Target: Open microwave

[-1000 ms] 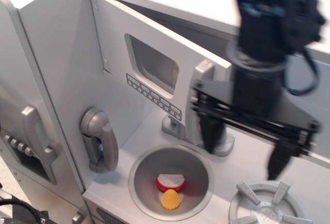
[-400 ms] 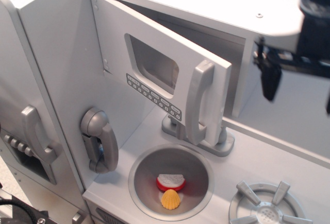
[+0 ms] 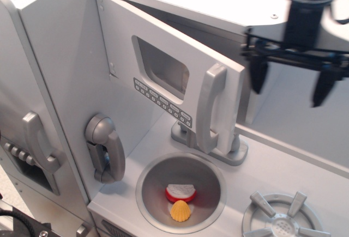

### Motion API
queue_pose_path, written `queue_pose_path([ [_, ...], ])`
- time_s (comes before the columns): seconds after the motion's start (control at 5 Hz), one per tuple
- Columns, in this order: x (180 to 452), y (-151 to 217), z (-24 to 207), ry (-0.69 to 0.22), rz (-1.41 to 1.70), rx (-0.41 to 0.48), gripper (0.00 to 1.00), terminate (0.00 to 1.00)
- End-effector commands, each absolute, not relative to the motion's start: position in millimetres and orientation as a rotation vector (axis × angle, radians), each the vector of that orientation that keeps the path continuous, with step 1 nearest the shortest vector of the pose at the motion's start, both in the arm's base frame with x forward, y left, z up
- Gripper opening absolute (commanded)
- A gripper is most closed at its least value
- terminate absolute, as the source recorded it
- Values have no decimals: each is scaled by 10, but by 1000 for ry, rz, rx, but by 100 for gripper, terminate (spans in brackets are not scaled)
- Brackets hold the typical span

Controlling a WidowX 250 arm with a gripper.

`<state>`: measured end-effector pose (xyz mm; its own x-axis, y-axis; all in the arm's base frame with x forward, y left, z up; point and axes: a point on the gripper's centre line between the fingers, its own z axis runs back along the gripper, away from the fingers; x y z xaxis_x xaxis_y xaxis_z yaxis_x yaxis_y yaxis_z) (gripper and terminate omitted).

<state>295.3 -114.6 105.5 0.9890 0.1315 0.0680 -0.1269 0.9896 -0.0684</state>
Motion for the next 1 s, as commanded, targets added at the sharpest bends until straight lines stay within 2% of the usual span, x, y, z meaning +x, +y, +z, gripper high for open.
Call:
queue_pose_path([
  [0.0,2863,-629,1467,-181,133,-98,100,0],
  [0.2,2696,-464,1499,-156,115,-119,100,0],
  [0.4,2476,-336,1453,-161,123,-64,100,0],
  [0.8,2124,-108,1178,-138,100,44,100,0],
])
